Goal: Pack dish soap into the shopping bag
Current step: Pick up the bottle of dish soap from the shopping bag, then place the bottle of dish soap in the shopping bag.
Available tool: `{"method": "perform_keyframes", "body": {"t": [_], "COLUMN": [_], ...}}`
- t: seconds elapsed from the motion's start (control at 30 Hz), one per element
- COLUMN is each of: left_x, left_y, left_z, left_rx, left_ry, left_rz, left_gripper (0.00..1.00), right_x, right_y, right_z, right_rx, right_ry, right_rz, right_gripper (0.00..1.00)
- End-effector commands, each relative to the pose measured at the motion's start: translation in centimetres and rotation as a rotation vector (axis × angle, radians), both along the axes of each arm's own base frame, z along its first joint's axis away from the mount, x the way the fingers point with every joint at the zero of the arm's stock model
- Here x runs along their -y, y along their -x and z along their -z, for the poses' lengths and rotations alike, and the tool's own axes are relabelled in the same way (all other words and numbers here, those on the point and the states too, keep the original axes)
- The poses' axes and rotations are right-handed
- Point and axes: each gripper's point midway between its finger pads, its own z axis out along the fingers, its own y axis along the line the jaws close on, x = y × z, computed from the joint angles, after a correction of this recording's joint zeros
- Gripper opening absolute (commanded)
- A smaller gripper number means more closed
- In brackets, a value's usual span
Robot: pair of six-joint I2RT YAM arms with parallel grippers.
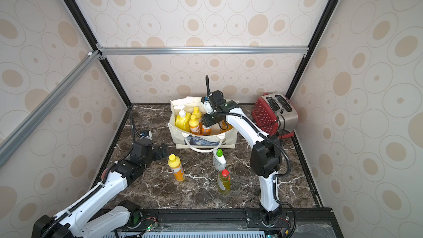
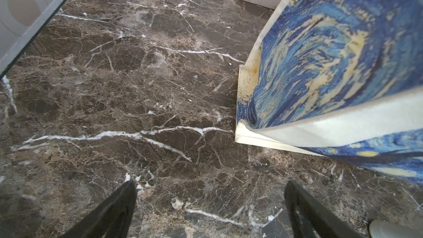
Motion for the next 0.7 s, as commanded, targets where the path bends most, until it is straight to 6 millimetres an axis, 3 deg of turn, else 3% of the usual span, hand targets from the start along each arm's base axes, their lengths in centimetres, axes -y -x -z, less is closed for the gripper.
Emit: {"method": "perform_keyframes", "body": {"t": [0.0, 0.37, 0.67], "left_x": [0.2, 0.2, 0.1], "left_y": [-0.6, -0.6, -0.6], "left_z": [-1.8, -1.8, -1.8], "left_rx": [0.041, 0.04, 0.044], "left_ry": [0.008, 0.008, 0.009], "left_rz": [0.001, 0.002, 0.001], "left_gripper": [1.0, 0.99, 0.99], "right_x": [0.6, 1.3, 0.4], "right_y": [-0.5, -2.4, -4.6], "right_z": [-4.5, -10.6, -11.5], "right_rx": [0.11, 0.297, 0.355], "right_ry": [0.0, -0.062, -0.129], "right_rz": [0.016, 0.102, 0.143], "right_gripper": [0.39, 0.35, 0.35]}}
